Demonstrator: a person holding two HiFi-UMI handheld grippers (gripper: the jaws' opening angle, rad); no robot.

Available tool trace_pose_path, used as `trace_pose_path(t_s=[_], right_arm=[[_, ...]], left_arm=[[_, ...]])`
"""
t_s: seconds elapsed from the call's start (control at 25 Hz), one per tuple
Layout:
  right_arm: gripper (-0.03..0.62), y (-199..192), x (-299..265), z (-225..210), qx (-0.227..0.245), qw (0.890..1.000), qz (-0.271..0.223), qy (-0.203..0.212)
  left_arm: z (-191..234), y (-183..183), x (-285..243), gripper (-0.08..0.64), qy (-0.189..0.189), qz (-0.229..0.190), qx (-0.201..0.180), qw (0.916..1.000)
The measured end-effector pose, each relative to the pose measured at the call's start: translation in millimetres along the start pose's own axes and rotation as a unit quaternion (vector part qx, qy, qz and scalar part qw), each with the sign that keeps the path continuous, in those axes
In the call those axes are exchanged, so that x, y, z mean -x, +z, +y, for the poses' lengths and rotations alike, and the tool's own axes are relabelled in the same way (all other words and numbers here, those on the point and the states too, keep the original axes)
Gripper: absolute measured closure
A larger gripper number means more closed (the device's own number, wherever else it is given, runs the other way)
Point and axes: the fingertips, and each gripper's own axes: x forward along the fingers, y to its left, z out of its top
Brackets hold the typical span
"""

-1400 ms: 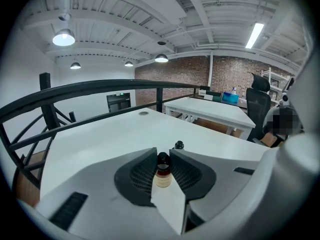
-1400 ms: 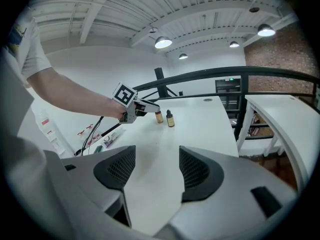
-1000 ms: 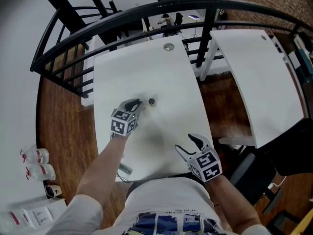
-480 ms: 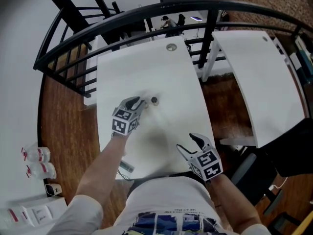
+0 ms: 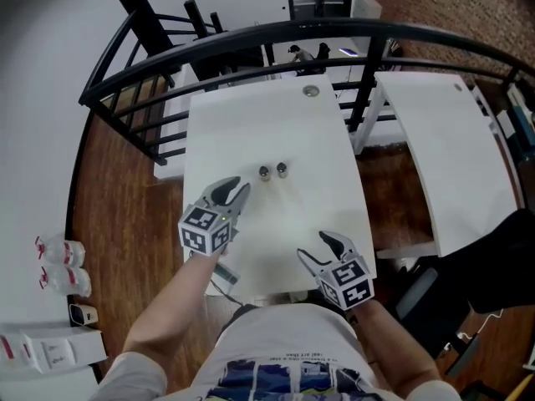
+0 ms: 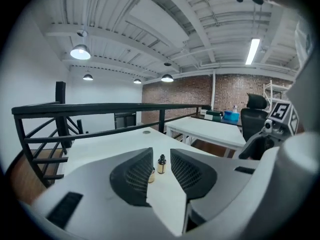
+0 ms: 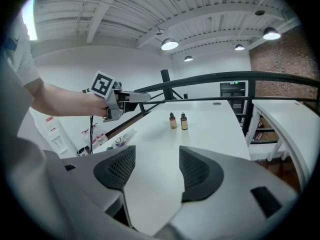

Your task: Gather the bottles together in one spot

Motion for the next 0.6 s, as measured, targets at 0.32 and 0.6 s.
trace_pose_path(t_s=[0.32, 0.6], right_arm=[[0.291, 6.4, 11.6, 70.1, 0.014, 1.0, -0.015, -0.017], [0.291, 11.8, 45.5, 119.9, 0.016, 0.997, -0.037, -0.065]], left_arm=[[-52.7, 10.6, 151.7, 0.472, -0.021, -0.061, 0.058, 0.9962], [-80.2, -31.6, 257.0, 0.466, -0.007, -0.033, 0.082, 0.996]])
